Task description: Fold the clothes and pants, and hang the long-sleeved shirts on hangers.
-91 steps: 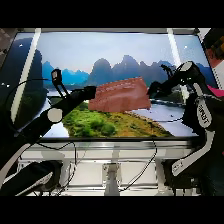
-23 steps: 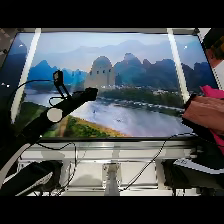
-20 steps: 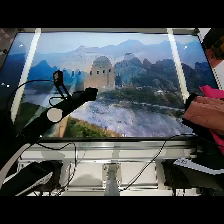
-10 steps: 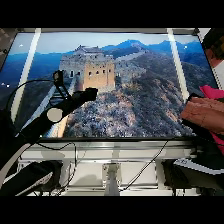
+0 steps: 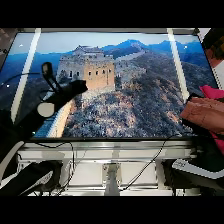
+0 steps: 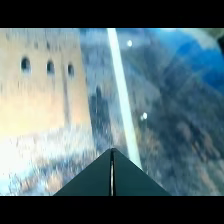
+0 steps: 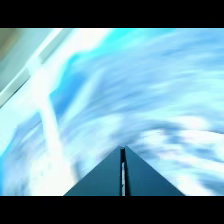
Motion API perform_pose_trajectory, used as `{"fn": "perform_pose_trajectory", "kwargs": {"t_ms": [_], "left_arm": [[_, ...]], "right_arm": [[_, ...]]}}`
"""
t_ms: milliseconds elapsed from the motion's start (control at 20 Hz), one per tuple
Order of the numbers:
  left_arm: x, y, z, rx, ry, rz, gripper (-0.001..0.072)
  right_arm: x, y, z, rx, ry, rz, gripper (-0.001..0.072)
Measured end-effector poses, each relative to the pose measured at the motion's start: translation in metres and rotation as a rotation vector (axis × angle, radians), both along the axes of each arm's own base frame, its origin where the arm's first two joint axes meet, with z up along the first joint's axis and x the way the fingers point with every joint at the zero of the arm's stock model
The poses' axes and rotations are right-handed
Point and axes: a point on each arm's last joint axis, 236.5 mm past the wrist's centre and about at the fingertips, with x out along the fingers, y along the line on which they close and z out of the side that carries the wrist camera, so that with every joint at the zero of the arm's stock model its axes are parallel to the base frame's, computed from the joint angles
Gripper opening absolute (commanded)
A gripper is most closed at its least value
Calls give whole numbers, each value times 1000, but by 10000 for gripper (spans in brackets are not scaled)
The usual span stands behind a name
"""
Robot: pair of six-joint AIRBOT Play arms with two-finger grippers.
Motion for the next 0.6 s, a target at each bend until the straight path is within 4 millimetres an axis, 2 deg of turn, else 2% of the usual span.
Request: {"fn": "perform_pose_trajectory", "kwargs": {"t_ms": [150, 300, 450, 600], "left_arm": [[5, 27, 54, 16, -52, -5, 6], [-6, 45, 101, 39, -78, -40, 6], [-25, 51, 139, 55, -120, -69, 6], [-45, 52, 165, 42, -149, -80, 7]], "right_arm": [[23, 111, 22, 30, -97, 292, 4], [21, 202, 41, 80, -172, 516, 4], [8, 268, 55, 132, -217, 677, 5], [-5, 308, 62, 163, -236, 772, 7]]}}
